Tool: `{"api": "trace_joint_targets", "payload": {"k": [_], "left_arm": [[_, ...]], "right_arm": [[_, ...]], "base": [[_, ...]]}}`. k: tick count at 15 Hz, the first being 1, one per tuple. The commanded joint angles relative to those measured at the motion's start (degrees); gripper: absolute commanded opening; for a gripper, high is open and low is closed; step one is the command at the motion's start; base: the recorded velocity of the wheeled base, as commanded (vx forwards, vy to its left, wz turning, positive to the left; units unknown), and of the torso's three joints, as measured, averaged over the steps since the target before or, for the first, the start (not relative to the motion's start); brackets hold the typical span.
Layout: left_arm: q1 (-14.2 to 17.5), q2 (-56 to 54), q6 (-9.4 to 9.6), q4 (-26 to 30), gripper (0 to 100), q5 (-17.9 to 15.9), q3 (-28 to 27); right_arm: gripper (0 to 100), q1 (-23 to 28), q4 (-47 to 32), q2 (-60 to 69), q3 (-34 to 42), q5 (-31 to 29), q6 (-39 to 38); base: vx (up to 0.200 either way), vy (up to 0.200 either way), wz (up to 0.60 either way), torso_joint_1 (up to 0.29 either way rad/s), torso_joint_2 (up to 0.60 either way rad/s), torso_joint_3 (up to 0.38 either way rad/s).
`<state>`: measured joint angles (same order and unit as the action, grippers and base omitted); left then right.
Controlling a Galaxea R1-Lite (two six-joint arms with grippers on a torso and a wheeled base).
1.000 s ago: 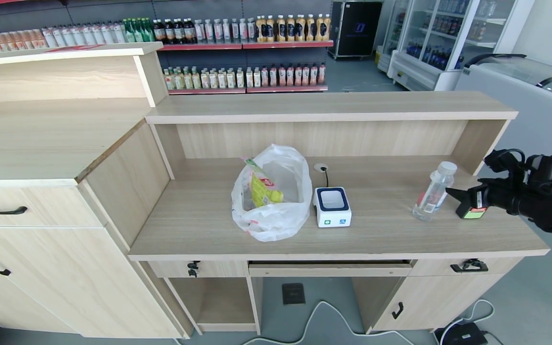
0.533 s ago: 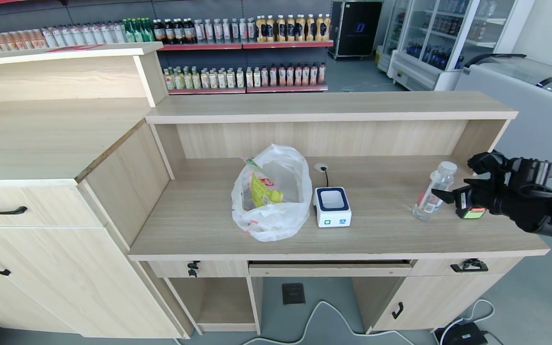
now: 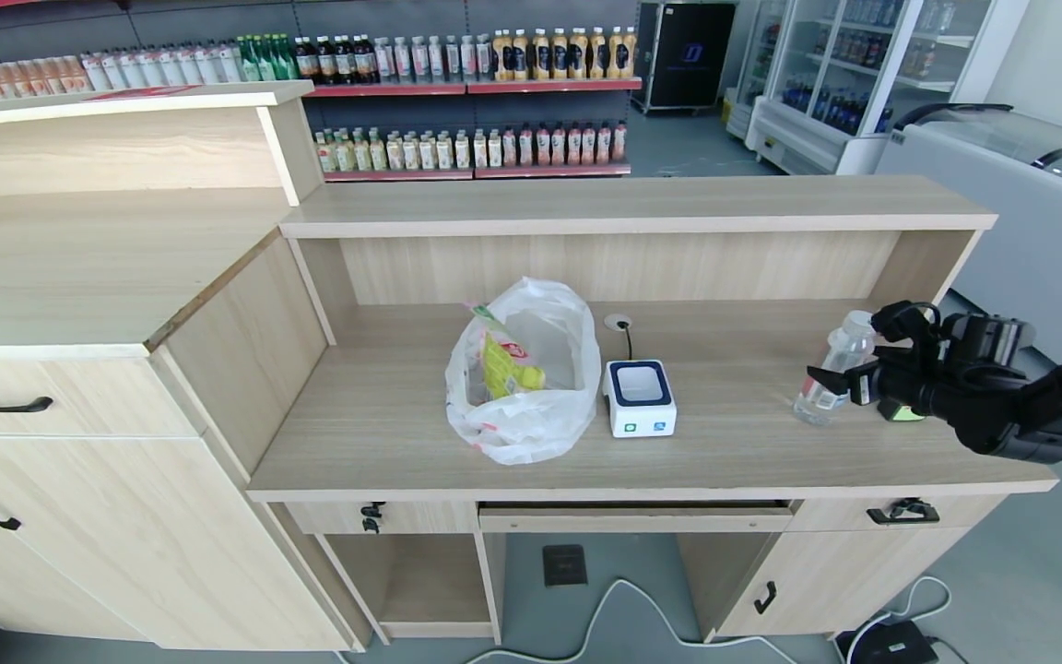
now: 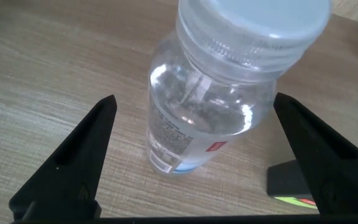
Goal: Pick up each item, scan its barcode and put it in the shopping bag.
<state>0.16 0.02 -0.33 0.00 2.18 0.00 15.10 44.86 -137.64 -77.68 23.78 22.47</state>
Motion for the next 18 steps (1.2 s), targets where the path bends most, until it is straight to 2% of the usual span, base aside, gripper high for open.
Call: {"api": "trace_joint_targets", "payload": {"k": [1, 16, 17, 18], "left_arm": [[0.02, -0.02, -0.02, 0.00, 100, 0.02, 0.00], [0.02, -0.02, -0.02, 0.00, 100, 0.02, 0.00], [0.02, -0.02, -0.02, 0.00, 100, 0.02, 0.00], [0.02, -0.02, -0.02, 0.00, 100, 0.02, 0.00]], "right_arm": [[100, -0.34, 0.23, -1.66, -0.63, 0.03, 0.03], [100, -3.24, 0.31, -7.99, -9.16, 1.44, -0.58], [0, -3.24, 1.19, -8.08, -8.89, 1.44, -0.58], [0, -3.24, 1.63, -8.08, -8.72, 1.44, -0.67]], "base": [[0.000, 0.000, 0.00, 0.000, 0.00, 0.000], [0.000, 0.000, 0.00, 0.000, 0.00, 0.000], [0.000, 0.000, 0.00, 0.000, 0.00, 0.000], [0.000, 0.000, 0.00, 0.000, 0.00, 0.000]]}}
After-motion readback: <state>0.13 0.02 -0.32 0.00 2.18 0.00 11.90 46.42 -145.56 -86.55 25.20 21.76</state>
